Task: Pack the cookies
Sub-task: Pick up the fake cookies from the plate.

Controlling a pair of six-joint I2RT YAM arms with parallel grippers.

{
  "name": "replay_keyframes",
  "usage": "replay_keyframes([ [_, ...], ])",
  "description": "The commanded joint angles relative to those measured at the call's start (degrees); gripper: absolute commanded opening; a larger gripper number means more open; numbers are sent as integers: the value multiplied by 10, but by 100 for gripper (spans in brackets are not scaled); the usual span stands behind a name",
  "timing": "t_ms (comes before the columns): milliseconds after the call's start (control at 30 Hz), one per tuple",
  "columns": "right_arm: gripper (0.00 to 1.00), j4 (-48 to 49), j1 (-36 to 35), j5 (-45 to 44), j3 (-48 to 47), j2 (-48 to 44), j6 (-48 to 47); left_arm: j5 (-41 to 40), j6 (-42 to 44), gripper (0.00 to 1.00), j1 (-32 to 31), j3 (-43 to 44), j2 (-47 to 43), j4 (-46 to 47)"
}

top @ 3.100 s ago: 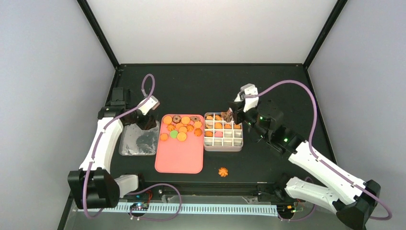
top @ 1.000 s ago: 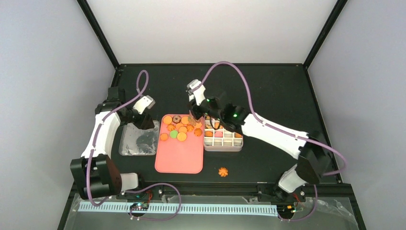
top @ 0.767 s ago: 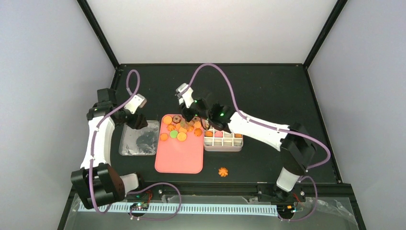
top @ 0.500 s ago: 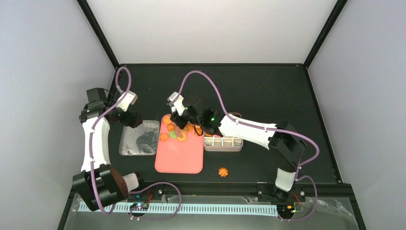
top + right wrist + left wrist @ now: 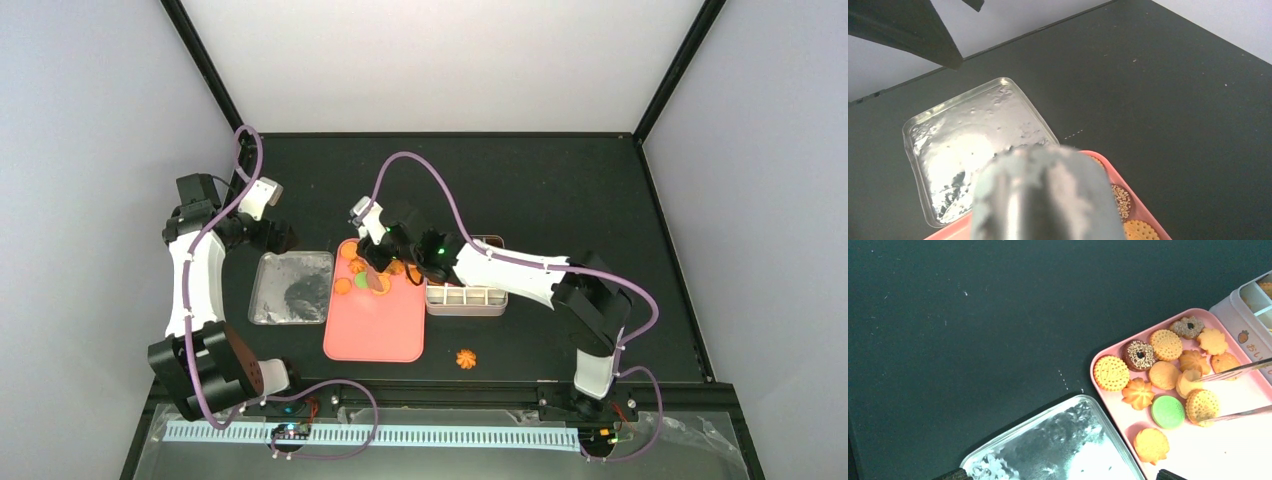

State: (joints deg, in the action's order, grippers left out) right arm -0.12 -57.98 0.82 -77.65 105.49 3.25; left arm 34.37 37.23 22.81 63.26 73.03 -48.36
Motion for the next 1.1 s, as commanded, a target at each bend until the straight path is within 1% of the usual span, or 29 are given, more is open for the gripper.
replay_keyframes([
  [0, 39, 26, -14, 12, 8, 4, 0, 30, -6, 99, 3, 15, 12, 9],
  [300, 37, 30, -25, 5, 63, -23, 9, 31, 0, 99, 3, 14, 17, 8],
  [367, 33, 32, -25, 1, 72, -32, 12, 34, -1, 99, 3, 14, 18, 7],
  [533, 15, 20, -25, -19, 67, -45, 14, 36, -3, 98, 3, 14, 17, 8],
  [667, 8, 7, -25, -40, 57, -68, 11, 33, -2, 98, 3, 17, 14, 7],
  [833, 8, -7, -23, -52, 53, -122, 5, 32, 0, 98, 3, 19, 12, 4],
  [1067, 8, -25, -16, -80, 125, -248, 7, 36, 3, 98, 3, 21, 13, 3],
])
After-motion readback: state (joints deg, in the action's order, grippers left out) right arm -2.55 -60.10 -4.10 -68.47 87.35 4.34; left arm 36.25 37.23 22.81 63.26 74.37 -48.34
